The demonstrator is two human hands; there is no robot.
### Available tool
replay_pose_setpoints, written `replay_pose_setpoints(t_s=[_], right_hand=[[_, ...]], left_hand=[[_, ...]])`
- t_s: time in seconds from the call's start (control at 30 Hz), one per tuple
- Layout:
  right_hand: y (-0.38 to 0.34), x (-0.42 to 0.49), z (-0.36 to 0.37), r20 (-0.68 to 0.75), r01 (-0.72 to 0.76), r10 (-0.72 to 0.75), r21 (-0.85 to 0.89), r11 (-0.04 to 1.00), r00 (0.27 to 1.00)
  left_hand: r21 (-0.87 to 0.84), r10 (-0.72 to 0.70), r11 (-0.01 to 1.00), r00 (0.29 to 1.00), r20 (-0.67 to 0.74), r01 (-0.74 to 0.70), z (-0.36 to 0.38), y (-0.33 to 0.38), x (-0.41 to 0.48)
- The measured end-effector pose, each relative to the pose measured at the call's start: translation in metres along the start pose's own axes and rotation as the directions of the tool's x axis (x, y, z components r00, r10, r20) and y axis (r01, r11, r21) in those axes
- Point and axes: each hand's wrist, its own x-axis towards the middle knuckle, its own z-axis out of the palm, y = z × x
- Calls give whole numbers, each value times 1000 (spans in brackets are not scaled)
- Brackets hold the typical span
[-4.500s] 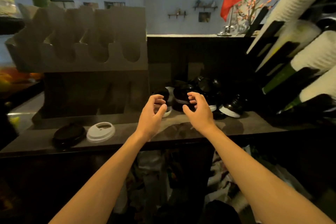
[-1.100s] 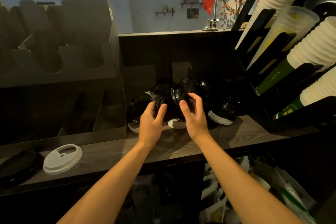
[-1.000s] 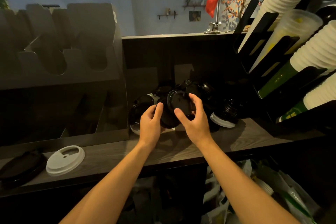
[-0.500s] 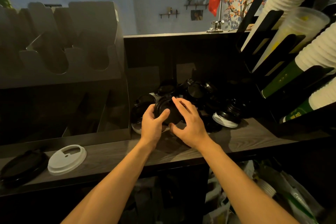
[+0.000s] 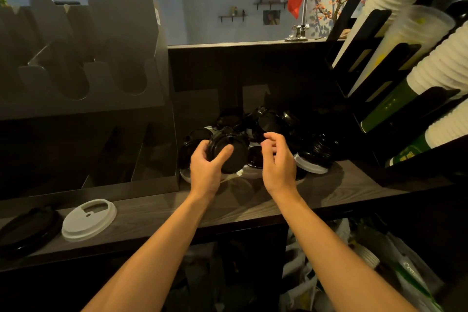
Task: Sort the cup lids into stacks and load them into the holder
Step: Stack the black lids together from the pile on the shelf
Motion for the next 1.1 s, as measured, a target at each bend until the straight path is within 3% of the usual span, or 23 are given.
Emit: replay_pose_setpoints(t_s=[0.07,0.2,0.3,0.4,0.57,0.63,0.7,0.77,0.93,1.1], right_hand=[[1,1,-2,-31,-17,12,-168,986,999],[-3,1,0,318,156,30,-543,825,948],[-2,-1,4,411,231,108,-689,687,905],[-5,-3,5,422,254,120,-724,642,899],[-5,-2,6,283,190,41,-737,648,958],[-6,-3,8,345,271,-4,-732,625,939],[-7,-4,11,461,398,-18,-744,538,887],[-7,-4,11,492,422,5,-753,506,871],[-4,-2,8,559,501,-84,-653,568,825],[-6,-4,10,600,485,-11,-636,600,800]], left_hand=[[36,9,999,999,-38,-7,-3,-1,0],[181,79,981,996,-35,-71,-1,3,-7],[270,104,957,994,11,-103,0,0,-10],[303,109,947,994,9,-106,-2,-2,-10],[278,84,958,996,-31,-72,-4,-2,-9],[262,61,964,998,-32,-50,-4,-2,-9],[221,35,975,999,-37,-26,-3,-1,-8],[186,14,983,999,-42,-6,-4,-1,-7],[159,12,987,997,-71,-1,-5,-2,-8],[107,8,994,993,-116,4,-6,-2,-5]])
